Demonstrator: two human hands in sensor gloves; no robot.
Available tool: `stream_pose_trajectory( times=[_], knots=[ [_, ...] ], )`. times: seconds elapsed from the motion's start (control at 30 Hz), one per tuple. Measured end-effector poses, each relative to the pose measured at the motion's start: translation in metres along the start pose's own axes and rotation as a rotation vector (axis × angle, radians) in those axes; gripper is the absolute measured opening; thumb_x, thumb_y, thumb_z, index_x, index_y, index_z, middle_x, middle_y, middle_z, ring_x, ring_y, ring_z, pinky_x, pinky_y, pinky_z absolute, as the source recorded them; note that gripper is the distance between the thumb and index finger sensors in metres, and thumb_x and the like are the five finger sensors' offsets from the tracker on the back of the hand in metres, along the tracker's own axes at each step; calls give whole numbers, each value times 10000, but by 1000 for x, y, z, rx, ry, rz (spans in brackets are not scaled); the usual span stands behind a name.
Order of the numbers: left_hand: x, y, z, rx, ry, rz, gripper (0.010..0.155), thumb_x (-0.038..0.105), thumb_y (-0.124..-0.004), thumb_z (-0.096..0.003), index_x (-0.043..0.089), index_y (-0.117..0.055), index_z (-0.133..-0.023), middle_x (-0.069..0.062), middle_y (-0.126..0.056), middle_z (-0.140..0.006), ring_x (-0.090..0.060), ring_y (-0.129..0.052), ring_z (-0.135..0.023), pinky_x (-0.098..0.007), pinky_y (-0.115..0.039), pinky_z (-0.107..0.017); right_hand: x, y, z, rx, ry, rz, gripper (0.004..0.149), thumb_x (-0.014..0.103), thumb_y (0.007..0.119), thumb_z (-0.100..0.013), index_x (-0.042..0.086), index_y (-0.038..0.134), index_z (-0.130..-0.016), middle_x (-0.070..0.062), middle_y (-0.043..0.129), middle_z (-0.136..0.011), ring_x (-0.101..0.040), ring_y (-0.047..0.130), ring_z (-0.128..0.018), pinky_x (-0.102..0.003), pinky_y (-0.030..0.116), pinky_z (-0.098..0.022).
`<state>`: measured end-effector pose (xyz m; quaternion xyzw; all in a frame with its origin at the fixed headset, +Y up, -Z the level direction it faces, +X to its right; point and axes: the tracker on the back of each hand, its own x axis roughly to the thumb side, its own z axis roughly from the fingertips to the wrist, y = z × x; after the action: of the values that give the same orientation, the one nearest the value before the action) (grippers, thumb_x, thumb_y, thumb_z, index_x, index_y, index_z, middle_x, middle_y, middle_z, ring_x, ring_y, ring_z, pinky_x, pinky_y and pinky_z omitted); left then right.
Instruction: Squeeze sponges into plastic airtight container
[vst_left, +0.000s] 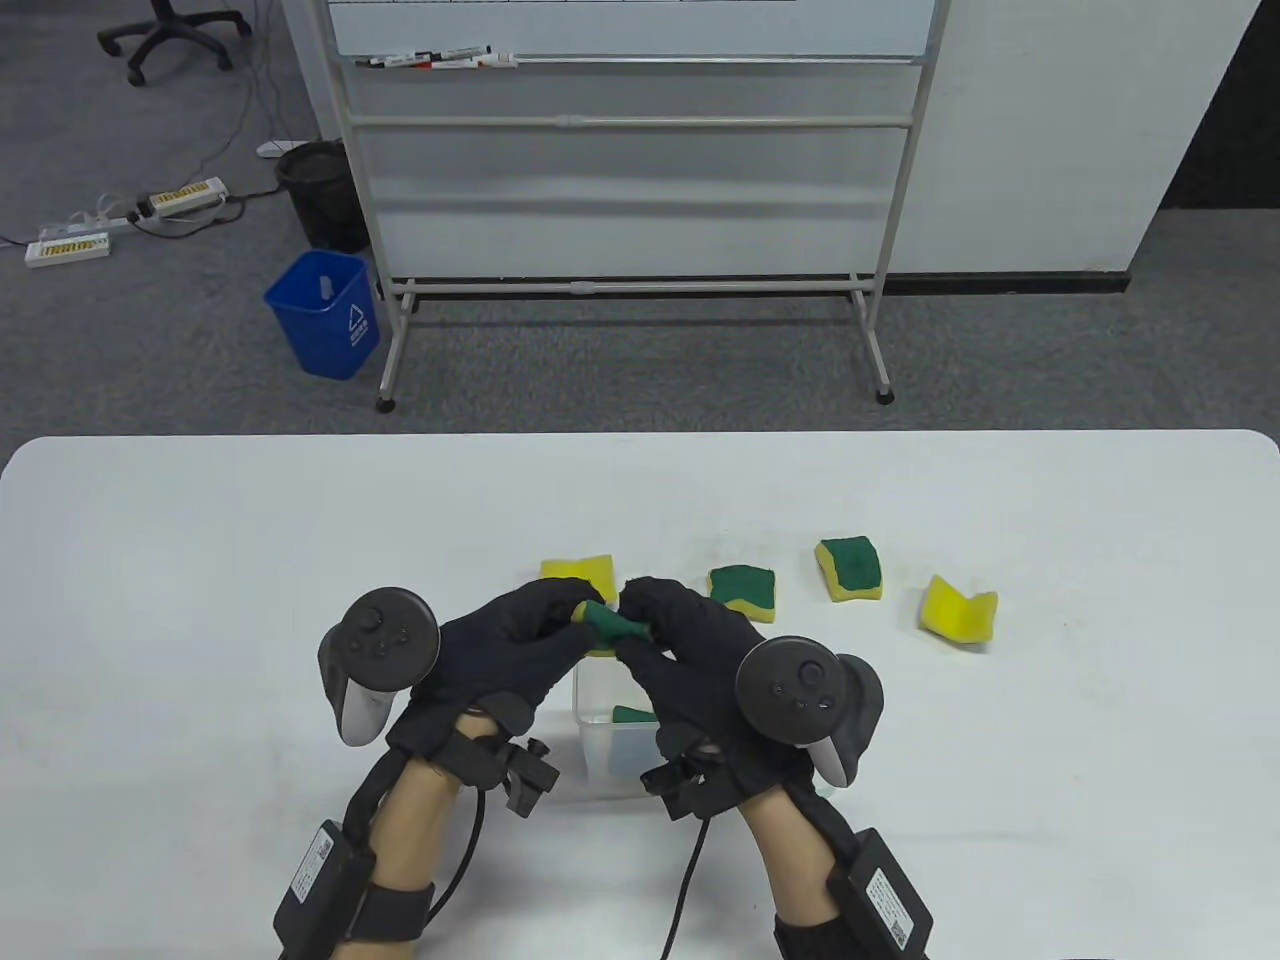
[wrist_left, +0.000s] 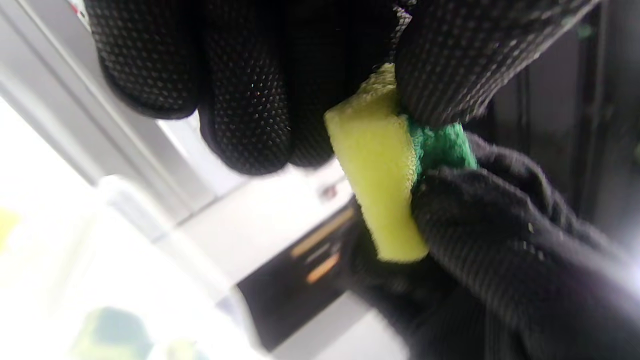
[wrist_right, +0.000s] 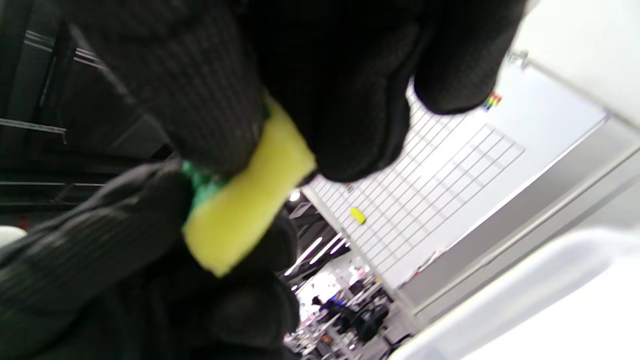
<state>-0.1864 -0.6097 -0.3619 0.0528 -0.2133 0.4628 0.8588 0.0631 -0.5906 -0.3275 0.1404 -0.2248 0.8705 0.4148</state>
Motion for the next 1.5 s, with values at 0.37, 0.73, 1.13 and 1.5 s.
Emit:
stream_pose_trajectory(
  times=[0.37,0.73,1.13,1.5],
  knots=[
    [-39,17,1,107,161,-139,578,521,-763,-486,224,-745,-982,-117,-871,-978,-358,-902,-844,-567,-765,-635,-9,15,-3,157,39,255,474,383,1026,-327,218,976,-769,-4,998,-741,-313,912,-788,-605,647,-684],
    [-72,20,2,136,269,-146,564,517,-761,-486,230,-763,-971,-122,-844,-1006,-376,-863,-881,-572,-753,-640,-13,33,-1,191,13,315,419,439,1000,-335,255,1046,-709,-4,941,-847,-315,857,-856,-597,638,-691],
    [-98,-5,-9,-2,297,-388,578,496,-750,-492,278,-692,-1025,-77,-670,-1149,-419,-651,-1029,-635,-646,-701,-16,14,-3,93,46,186,453,470,905,-398,232,1021,-765,-53,894,-927,-334,842,-854,-594,632,-690],
    [-153,-61,-63,-362,385,-683,641,471,-685,-507,444,-422,-1091,-6,-240,-1243,-375,-219,-1136,-679,-381,-787,-28,-15,-6,16,95,104,472,474,876,-425,223,995,-806,-63,888,-934,-339,844,-852,-583,646,-684]
  ],
)
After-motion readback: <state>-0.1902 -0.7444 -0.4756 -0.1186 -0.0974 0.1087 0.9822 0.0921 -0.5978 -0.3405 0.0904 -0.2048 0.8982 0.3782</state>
